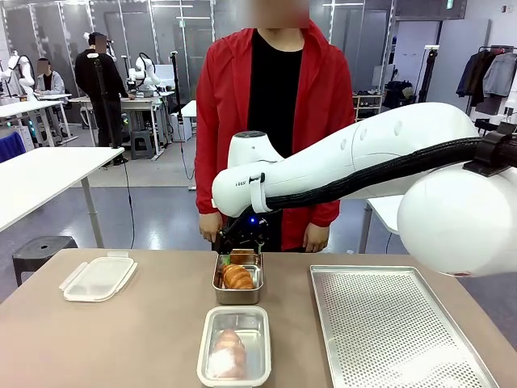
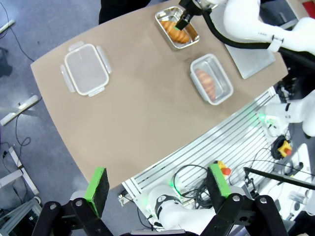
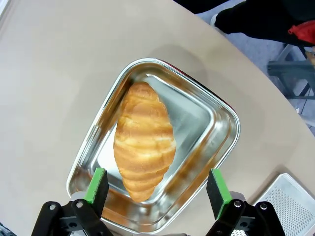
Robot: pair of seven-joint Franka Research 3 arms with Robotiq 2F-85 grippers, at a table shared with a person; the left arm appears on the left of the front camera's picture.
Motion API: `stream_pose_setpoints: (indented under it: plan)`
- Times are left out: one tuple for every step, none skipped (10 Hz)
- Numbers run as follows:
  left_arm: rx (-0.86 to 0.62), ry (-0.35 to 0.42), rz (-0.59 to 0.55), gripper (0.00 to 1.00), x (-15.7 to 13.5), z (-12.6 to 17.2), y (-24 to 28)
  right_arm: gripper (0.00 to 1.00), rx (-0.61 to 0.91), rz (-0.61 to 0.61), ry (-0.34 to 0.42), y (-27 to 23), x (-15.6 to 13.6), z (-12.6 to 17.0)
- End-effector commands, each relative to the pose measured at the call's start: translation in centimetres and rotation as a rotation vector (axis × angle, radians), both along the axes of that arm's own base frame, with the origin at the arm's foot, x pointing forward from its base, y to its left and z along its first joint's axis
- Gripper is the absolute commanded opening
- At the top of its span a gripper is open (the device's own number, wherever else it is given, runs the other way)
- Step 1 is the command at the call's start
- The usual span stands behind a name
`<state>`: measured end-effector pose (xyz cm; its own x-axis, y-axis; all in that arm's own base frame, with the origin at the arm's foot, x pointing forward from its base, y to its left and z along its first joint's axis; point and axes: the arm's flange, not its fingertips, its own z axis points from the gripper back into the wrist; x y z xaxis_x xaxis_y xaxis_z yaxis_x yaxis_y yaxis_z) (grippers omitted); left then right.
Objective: Place the bread into the airtight container.
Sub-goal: Pick up a Butter Roll and place it into an empty Airtight Container.
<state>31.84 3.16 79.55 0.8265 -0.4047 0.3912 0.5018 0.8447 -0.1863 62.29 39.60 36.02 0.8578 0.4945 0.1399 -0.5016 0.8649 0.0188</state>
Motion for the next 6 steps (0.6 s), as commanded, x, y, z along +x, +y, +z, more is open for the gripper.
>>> stream_pose_setpoints:
  plan:
    - [0.002, -0.002, -0.01, 1.0, -0.1, 0.0, 0.0, 1.0, -0.07, -0.028, -0.033, -1.4, -0.6, 2.5]
    - [0.002, -0.002, -0.01, 1.0, -0.1, 0.0, 0.0, 1.0, -0.027, -0.036, -0.047, -3.3, -1.7, 5.5]
    - [0.002, -0.002, -0.01, 1.0, -0.1, 0.0, 0.0, 1.0, -0.033, -0.01, -0.063, -5.0, -3.1, 7.8]
    - [0.002, -0.002, -0.01, 1.0, -0.1, 0.0, 0.0, 1.0, 0.025, 0.027, -0.051, -7.3, -4.8, 10.5]
    - [0.002, -0.002, -0.01, 1.0, -0.1, 0.0, 0.0, 1.0, 0.057, 0.052, -0.041, -10.3, -6.6, 13.5]
    - [0.002, -0.002, -0.01, 1.0, -0.1, 0.0, 0.0, 1.0, 0.098, 0.09, -0.039, -13.9, -8.9, 17.3]
